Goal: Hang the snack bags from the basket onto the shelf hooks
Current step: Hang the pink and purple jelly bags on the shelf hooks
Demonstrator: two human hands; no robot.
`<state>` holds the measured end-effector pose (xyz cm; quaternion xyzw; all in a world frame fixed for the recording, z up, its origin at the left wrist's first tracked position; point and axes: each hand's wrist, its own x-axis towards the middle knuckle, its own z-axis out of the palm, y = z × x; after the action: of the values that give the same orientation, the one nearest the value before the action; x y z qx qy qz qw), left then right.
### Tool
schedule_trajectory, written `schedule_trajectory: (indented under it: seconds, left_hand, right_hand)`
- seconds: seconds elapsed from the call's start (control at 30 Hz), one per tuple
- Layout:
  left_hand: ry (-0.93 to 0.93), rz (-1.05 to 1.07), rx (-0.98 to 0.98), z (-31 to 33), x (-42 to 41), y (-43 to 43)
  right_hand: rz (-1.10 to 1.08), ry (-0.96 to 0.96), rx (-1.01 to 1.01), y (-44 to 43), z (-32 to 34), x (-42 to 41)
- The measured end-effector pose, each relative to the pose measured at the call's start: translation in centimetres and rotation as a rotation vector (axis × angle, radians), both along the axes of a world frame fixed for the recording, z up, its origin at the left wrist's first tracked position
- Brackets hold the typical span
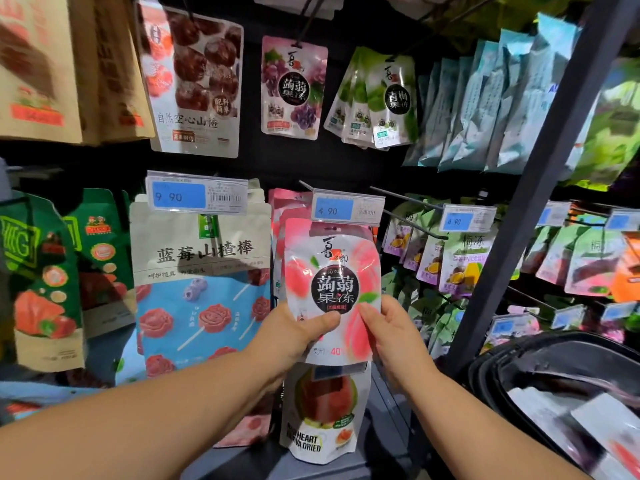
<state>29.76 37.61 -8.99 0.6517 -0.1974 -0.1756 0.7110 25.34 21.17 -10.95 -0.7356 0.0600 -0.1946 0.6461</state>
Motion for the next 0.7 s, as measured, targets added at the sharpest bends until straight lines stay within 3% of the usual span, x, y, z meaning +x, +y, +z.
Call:
schedule_trajectory:
  seconds: [0.3, 0.47, 0.7]
  left_hand:
    - [-0.267, 0.206, 0.195, -0.4, 1.1, -0.4]
    - [-0.314, 0.349, 0.234, -0.2, 0.7, -0.3]
    - [-0.464, 0.336, 0.253, -0.6, 1.6, -0.2]
  right_hand:
    - [-0.095, -0.047, -0.097, 0.2, 1.2, 0.2]
    - [-0.151, -0.017, -0.151, 0.0, 1.5, 1.0]
    - [-0.198, 0.091, -0.226, 0.0, 1.0, 2.7]
